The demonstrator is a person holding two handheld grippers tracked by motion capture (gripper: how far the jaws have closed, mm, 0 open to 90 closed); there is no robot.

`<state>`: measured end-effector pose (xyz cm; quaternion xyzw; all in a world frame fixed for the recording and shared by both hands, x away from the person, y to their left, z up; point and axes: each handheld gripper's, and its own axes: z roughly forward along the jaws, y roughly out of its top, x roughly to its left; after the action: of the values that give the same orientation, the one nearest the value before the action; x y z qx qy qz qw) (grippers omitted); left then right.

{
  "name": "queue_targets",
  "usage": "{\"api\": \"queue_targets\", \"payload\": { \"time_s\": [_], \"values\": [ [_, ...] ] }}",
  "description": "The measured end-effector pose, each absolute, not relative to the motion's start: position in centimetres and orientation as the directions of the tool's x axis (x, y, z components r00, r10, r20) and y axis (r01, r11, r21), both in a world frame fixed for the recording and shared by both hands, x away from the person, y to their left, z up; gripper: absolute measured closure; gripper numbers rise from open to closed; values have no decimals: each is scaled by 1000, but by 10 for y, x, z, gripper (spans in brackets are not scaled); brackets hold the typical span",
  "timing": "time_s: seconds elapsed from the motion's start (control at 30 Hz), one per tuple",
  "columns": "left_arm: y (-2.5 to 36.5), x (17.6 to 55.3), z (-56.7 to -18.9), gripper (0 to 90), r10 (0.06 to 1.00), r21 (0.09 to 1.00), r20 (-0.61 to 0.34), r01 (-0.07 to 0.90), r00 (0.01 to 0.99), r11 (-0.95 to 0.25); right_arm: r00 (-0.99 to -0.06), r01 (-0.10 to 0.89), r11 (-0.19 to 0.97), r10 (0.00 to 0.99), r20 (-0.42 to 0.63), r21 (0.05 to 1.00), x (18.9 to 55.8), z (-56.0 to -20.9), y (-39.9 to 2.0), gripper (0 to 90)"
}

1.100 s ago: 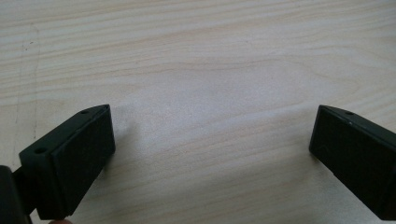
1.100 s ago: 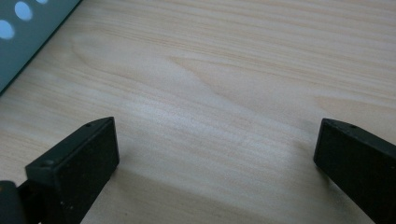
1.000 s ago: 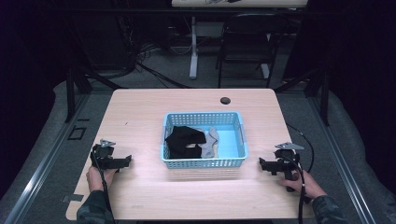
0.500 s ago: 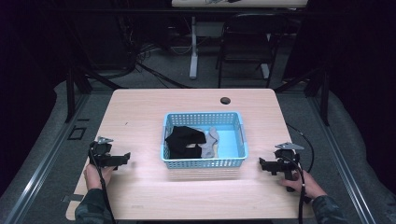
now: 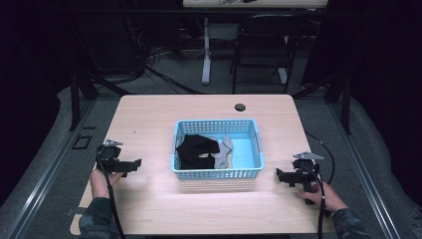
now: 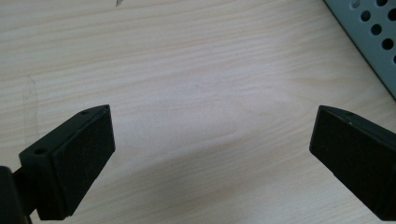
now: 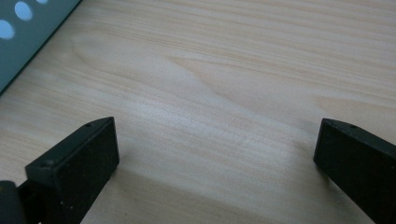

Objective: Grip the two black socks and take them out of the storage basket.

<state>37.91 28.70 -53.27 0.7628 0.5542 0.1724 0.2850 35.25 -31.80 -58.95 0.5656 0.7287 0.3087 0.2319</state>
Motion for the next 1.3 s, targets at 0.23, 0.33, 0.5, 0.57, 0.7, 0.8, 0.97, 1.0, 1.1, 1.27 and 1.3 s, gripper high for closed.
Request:
{"api": "queue_targets", "payload": {
  "time_s": [0.23, 0.33, 0.5, 0.57, 0.7, 0.8, 0.97, 1.0, 1.1, 1.27, 1.3],
  "values": [
    [278, 382, -519, 0, 942, 623, -60, 750, 330, -223, -252, 681, 169, 968, 11, 712, 353, -589, -318, 0],
    [271, 385, -507, 0, 939, 633, -46, 737, 341, -237, -252, 682, 169, 968, 11, 712, 353, -589, -318, 0],
    [262, 387, -494, 0, 932, 628, -18, 729, 362, -271, -252, 681, 169, 968, 11, 712, 353, -589, -318, 0],
    [256, 389, -486, 0, 925, 624, -7, 725, 379, -292, -252, 682, 169, 968, 11, 712, 352, -589, -318, 0],
    [250, 391, -479, 0, 920, 622, 1, 720, 392, -308, -251, 682, 171, 968, 8, 711, 353, -589, -318, 0],
    [243, 394, -472, 1, 913, 620, 3, 716, 407, -321, -253, 679, 170, 967, 10, 714, 353, -590, -318, 0],
    [227, 399, -460, 0, 894, 611, 19, 703, 447, -364, -252, 682, 169, 968, 12, 712, 352, -589, -318, 0],
    [220, 402, -456, 0, 887, 615, 22, 694, 461, -375, -252, 682, 169, 968, 12, 712, 352, -589, -318, 0],
    [208, 407, -450, 0, 875, 613, 26, 683, 484, -396, -252, 682, 169, 968, 11, 711, 352, -589, -318, 0],
    [192, 412, -444, 0, 853, 604, 41, 668, 520, -436, -252, 682, 169, 968, 11, 712, 353, -589, -318, 0],
    [188, 413, -443, 0, 848, 603, 41, 664, 528, -442, -253, 680, 170, 967, 11, 714, 353, -590, -318, 0]
  ]
}}
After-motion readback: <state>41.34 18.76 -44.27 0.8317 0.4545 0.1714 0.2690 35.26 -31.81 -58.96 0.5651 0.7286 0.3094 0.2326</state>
